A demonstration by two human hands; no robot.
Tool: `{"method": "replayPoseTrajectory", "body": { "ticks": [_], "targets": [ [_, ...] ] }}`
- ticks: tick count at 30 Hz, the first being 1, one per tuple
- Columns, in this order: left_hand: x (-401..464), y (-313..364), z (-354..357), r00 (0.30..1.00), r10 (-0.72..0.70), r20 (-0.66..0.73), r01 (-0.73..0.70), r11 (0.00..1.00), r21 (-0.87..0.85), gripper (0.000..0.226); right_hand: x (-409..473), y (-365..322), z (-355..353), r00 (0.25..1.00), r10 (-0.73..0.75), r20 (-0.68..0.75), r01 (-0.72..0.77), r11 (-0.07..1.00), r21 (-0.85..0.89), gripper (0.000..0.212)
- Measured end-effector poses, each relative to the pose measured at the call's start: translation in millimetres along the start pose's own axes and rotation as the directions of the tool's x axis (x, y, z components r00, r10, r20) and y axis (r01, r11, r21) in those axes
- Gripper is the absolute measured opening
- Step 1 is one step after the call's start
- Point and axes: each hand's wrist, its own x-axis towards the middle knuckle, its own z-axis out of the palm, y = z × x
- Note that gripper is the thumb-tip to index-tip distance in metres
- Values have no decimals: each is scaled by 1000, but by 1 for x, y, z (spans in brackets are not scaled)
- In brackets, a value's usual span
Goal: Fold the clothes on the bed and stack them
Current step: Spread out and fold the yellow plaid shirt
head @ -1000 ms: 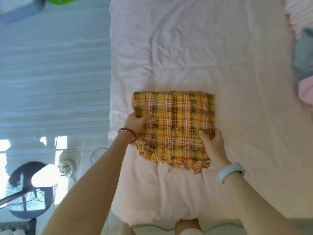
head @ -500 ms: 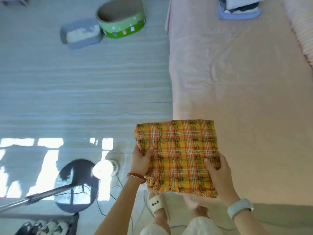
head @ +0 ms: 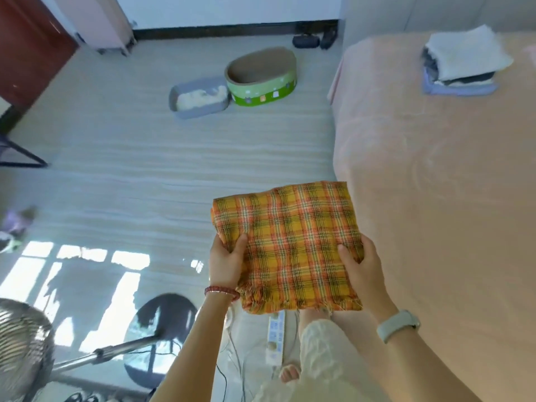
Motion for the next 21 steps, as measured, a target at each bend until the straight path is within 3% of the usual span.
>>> {"method": "replayPoseTrajectory", "body": {
  "ticks": [21],
  "targets": [
    [339, 248, 235, 967, 100, 235, -125, 988, 90, 28, 389, -141, -43, 948, 121, -293, -104, 992, 75, 42]
  ]
}}
